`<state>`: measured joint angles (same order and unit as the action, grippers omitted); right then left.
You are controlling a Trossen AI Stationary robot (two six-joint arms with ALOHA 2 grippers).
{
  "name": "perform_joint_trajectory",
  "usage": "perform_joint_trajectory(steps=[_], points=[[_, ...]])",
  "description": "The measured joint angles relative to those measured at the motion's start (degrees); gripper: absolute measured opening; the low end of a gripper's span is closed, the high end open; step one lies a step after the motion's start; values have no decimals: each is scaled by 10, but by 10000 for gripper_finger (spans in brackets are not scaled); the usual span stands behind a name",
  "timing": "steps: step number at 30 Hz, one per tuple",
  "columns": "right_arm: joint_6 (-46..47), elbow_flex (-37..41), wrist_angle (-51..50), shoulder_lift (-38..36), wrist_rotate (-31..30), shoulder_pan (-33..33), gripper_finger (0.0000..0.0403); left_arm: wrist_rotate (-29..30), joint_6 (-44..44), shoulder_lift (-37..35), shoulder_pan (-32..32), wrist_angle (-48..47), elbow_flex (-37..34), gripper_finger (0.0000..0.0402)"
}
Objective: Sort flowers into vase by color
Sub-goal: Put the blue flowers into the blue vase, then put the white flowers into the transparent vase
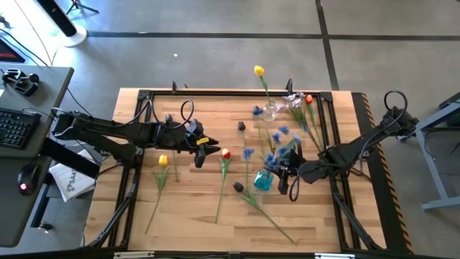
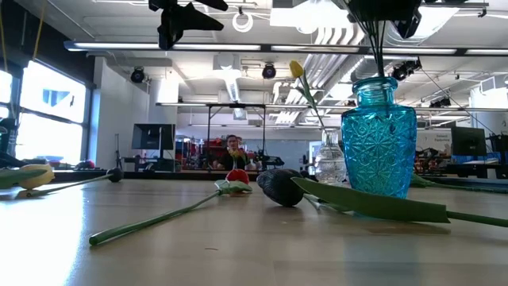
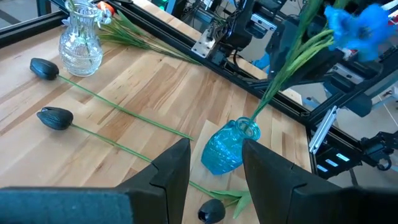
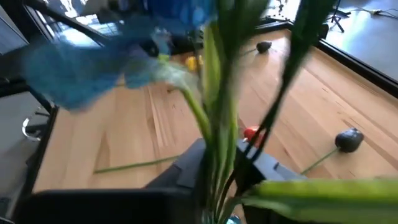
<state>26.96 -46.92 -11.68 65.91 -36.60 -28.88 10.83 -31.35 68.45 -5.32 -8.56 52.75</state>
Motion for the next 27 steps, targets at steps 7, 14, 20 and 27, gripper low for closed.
perform_joint_trajectory(steps=[7,14,20,27], points=[[0,0,-32,0,19,0,181,0,0,0,0,0,0,133],[13,-25,-97,0,119,0,270,0,0,0,0,0,0,133],[32,-90,-255,0,205,0,295,0,6,0,0,0,0,133],[72,-153,-450,0,368,0,295,-1,10,0,0,0,0,133]])
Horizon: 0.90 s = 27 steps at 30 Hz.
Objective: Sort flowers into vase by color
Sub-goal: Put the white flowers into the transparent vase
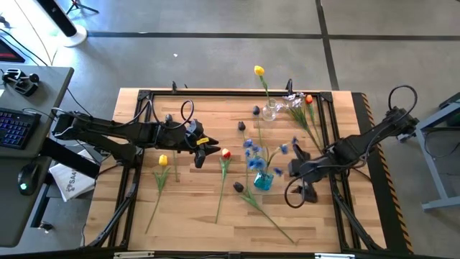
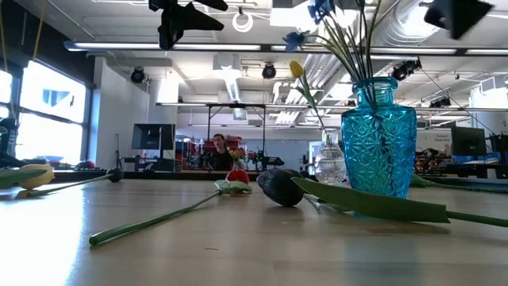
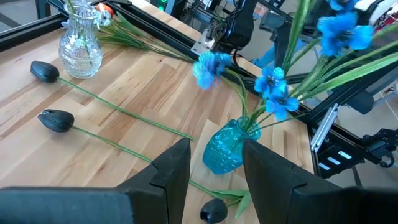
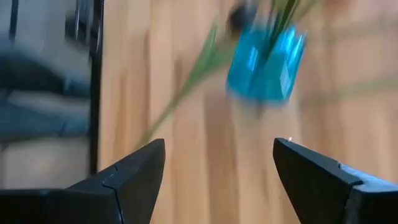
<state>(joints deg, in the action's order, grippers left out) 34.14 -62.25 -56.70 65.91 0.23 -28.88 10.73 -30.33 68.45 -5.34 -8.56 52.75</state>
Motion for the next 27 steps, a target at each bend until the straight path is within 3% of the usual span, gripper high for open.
perform_joint_trajectory(steps=[5,14,18,22,27], points=[[37,-7,-104,-17,130,0,295,-1,1,0,0,0,0,133],[140,-7,-245,-87,247,29,284,-1,0,0,0,-1,0,133],[149,4,-243,-113,248,74,259,-1,1,0,0,-1,0,133],[142,80,-177,-147,246,130,239,-1,1,0,0,-2,0,133],[138,163,-86,-162,132,202,232,-5,1,0,0,-2,0,133]])
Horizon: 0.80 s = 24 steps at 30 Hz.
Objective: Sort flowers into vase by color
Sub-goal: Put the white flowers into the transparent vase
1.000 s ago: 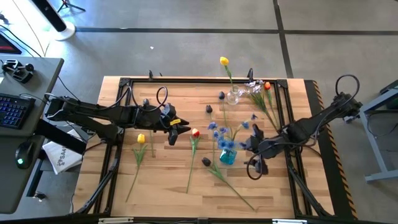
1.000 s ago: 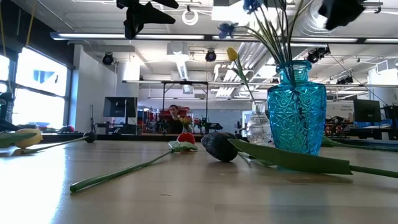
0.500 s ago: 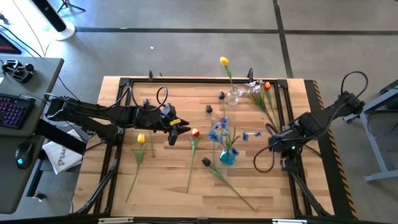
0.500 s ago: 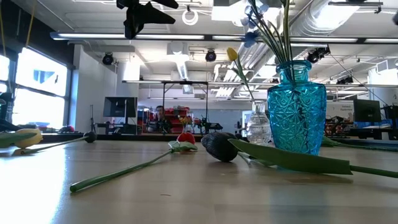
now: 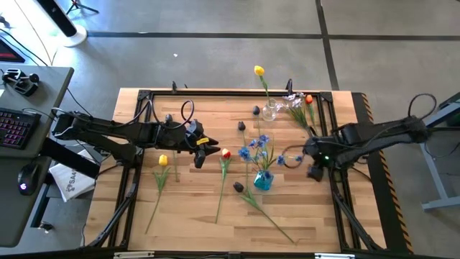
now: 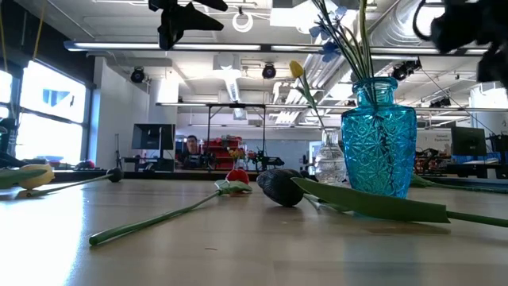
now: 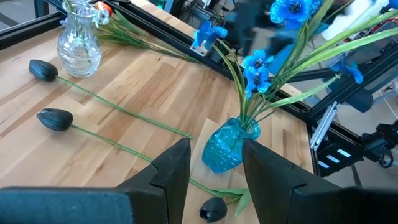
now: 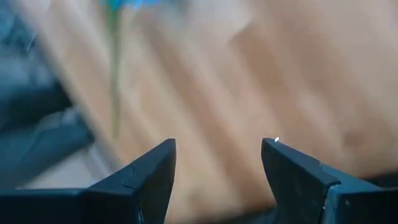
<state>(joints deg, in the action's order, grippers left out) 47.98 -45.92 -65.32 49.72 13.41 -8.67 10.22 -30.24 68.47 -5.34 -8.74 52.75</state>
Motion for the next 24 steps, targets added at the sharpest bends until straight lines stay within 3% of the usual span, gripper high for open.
perform_joint_trajectory(steps=[4,12,17,22,24], points=[[14,27,41,11,-78,81,232,-7,0,0,0,0,0,133],[-68,37,41,79,-112,302,232,-7,14,0,2,0,0,133],[-175,37,49,120,-62,392,232,-7,14,0,2,0,0,133],[-226,32,31,125,8,427,232,-7,14,0,2,0,0,133],[-236,18,7,125,5,432,232,-7,14,0,2,0,0,133]])
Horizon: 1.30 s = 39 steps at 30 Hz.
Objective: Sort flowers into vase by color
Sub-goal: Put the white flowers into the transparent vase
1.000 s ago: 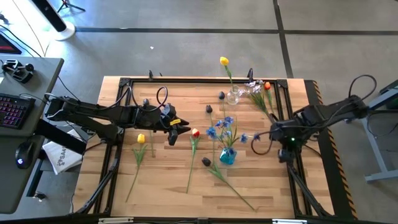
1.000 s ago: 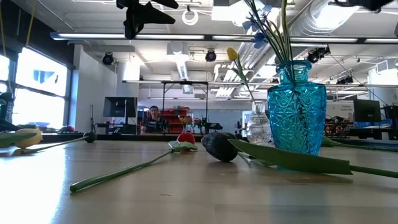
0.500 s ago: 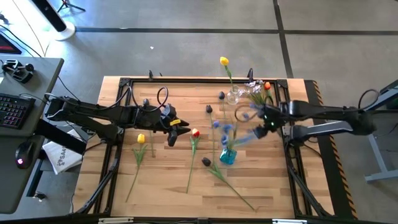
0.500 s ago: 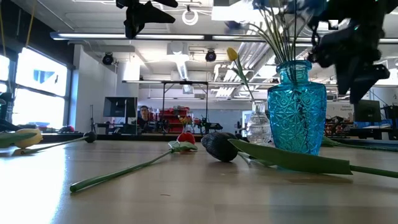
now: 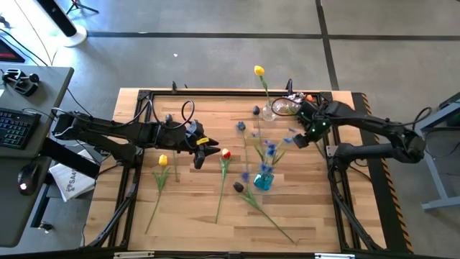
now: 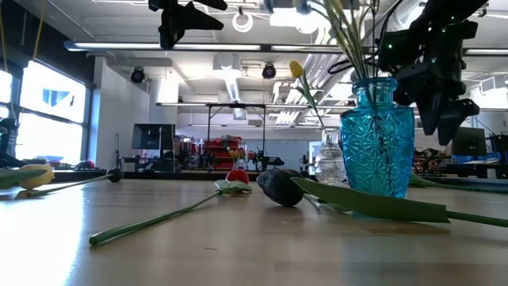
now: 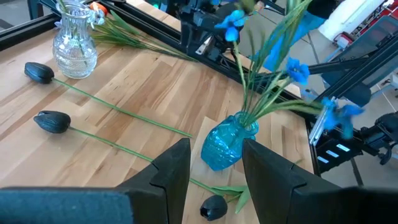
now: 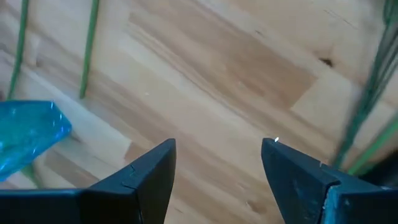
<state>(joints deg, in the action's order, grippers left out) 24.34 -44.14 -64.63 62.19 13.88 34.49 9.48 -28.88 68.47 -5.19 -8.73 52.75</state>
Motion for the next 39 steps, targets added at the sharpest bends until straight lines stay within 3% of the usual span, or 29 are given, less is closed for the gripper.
perform_joint_trajectory(steps=[4,7,14,20,33,39], points=[[3,-27,-13,0,-91,18,232,0,0,0,0,0,0,133],[-18,-28,23,17,-126,47,232,0,-6,0,0,0,0,133],[-91,-28,95,149,-146,134,232,0,-15,0,0,0,0,133],[-133,-28,126,223,-161,163,232,0,-20,0,0,1,0,133],[-145,-28,185,278,-218,175,230,15,-24,0,0,1,0,133],[-122,-28,196,278,-225,174,195,18,-24,0,0,15,0,133]])
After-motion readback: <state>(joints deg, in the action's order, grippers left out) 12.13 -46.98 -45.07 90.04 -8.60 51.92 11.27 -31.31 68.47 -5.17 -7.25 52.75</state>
